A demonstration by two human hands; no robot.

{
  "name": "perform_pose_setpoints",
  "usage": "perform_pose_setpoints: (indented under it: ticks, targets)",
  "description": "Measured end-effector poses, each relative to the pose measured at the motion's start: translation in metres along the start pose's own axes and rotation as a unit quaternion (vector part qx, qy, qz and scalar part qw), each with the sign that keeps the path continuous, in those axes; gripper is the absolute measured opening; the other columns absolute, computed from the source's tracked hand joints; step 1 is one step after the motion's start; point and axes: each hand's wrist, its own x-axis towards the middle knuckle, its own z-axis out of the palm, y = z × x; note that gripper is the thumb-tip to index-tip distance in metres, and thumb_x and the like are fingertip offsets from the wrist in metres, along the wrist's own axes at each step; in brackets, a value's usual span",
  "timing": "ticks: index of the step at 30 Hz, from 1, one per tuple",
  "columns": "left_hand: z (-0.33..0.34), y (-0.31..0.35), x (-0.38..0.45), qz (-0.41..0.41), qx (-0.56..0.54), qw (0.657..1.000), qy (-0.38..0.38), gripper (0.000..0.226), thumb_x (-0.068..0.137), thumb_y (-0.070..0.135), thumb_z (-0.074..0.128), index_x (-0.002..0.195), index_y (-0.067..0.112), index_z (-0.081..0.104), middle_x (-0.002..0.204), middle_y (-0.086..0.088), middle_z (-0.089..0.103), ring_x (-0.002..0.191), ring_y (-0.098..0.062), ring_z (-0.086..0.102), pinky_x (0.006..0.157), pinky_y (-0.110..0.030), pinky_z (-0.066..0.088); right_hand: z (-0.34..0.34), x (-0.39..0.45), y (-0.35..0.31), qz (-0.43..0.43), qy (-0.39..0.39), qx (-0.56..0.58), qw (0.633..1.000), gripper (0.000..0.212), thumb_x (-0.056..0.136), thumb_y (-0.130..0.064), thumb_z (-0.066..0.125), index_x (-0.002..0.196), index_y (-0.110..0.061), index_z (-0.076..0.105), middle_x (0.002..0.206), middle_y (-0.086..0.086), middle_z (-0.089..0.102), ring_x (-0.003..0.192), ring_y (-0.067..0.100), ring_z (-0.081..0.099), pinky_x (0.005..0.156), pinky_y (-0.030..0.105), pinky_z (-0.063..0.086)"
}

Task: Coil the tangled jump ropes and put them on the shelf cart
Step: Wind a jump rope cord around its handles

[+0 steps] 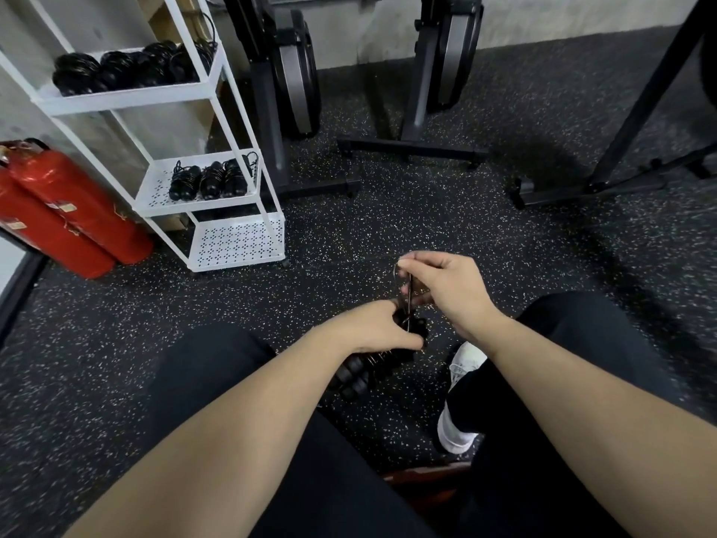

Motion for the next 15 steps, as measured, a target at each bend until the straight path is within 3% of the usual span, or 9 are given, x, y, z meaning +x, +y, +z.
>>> perform_pose_setpoints:
  ticks: [2, 4, 6, 9, 12, 15]
  targets:
    - [-0.002, -0.002, 0.004, 0.002, -0.009, 1.000, -0.008, 0.024, 0.082, 0.040, 0.071, 0.100, 0.029, 0.060, 0.092, 0.007, 0.070, 0.088, -0.015, 0.069, 0.082, -0.032, 0.057, 0.004, 0.003, 0.002, 0.010, 0.026, 0.032, 0.999, 0.010, 0.095, -0.012, 0.070, 0.090, -0.016, 0.078, 0.078, 0.001, 0.072, 0.065, 0.016, 0.065, 0.055, 0.032, 0.056]
    - [-0.006, -0.003, 0.007, 0.005, -0.014, 1.000, -0.009, 0.032, 0.085, 0.042, 0.067, 0.112, 0.029, 0.059, 0.101, 0.006, 0.070, 0.094, -0.016, 0.068, 0.090, -0.036, 0.057, 0.006, 0.009, 0.005, 0.035, 0.052, 0.066, 0.996, 0.009, 0.096, -0.014, 0.069, 0.093, -0.016, 0.078, 0.079, 0.000, 0.072, 0.067, 0.015, 0.065, 0.058, 0.032, 0.054]
    - [-0.009, -0.007, 0.011, -0.006, -0.058, 0.998, -0.005, 0.038, 0.089, 0.043, 0.063, 0.124, 0.028, 0.056, 0.110, 0.003, 0.069, 0.100, -0.018, 0.067, 0.097, -0.041, 0.054, 0.005, 0.018, 0.006, 0.075, 0.074, 0.106, 0.989, 0.007, 0.096, -0.016, 0.070, 0.096, -0.017, 0.077, 0.085, 0.000, 0.075, 0.072, 0.014, 0.067, 0.063, 0.033, 0.056]
    - [-0.009, -0.017, 0.015, -0.026, -0.160, 0.987, -0.015, 0.037, 0.089, 0.044, 0.065, 0.122, 0.029, 0.058, 0.113, 0.000, 0.072, 0.102, -0.022, 0.070, 0.098, -0.045, 0.054, 0.007, 0.030, 0.016, 0.118, 0.062, 0.094, 0.987, 0.009, 0.097, -0.019, 0.069, 0.105, -0.020, 0.073, 0.106, 0.003, 0.077, 0.084, 0.013, 0.066, 0.081, 0.038, 0.059]
    - [-0.012, -0.025, 0.022, -0.034, -0.250, 0.968, 0.003, 0.033, 0.091, 0.041, 0.069, 0.119, 0.025, 0.060, 0.109, -0.003, 0.076, 0.097, -0.024, 0.074, 0.091, -0.042, 0.059, 0.017, 0.035, 0.027, 0.121, 0.069, 0.027, 0.990, 0.017, 0.096, -0.025, 0.069, 0.112, -0.030, 0.068, 0.117, -0.001, 0.072, 0.096, 0.014, 0.064, 0.092, 0.040, 0.055]
    - [-0.026, -0.030, 0.030, -0.049, -0.385, 0.921, 0.034, 0.031, 0.093, 0.038, 0.071, 0.118, 0.023, 0.062, 0.108, -0.005, 0.076, 0.095, -0.024, 0.074, 0.078, -0.036, 0.060, 0.026, 0.035, 0.031, 0.124, 0.036, -0.029, 0.991, 0.025, 0.099, -0.034, 0.063, 0.123, -0.030, 0.061, 0.121, -0.001, 0.066, 0.104, 0.014, 0.063, 0.089, 0.035, 0.054]
